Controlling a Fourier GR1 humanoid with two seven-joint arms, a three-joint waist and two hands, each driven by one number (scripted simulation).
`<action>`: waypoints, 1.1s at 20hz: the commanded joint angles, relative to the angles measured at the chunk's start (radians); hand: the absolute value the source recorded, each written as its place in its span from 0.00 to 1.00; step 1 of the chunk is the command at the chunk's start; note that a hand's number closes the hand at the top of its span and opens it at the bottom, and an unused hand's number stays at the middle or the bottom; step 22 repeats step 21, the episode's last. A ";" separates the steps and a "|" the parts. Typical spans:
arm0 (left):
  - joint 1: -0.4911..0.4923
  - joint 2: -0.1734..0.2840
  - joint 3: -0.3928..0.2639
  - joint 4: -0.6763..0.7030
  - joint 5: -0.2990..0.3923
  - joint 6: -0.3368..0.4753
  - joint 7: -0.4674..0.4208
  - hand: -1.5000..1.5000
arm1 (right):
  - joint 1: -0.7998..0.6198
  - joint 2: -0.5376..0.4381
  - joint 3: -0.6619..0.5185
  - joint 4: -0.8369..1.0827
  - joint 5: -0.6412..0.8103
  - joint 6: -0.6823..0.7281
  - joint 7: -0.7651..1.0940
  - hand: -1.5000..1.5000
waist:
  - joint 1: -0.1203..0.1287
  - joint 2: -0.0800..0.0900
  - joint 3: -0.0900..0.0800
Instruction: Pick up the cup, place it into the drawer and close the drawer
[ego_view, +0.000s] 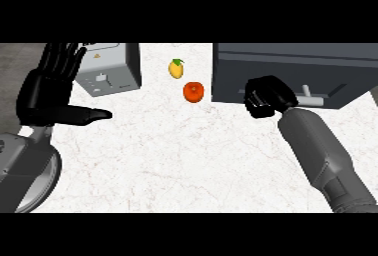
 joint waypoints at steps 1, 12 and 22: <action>0.024 0.014 0.007 -0.049 0.000 -0.003 0.024 0.00 | -0.103 -0.004 -0.047 0.171 0.006 -0.027 0.045 1.00 | 0.022 0.015 0.004; 0.017 -0.030 0.003 -0.006 0.014 -0.070 -0.005 0.00 | -0.175 -0.119 -0.127 0.226 -0.075 0.080 -0.038 1.00 | 0.039 0.040 0.005; 0.058 -0.042 -0.014 0.018 -0.014 -0.093 -0.043 0.00 | -0.175 -0.151 -0.162 0.228 -0.104 0.069 -0.093 1.00 | 0.049 0.044 0.003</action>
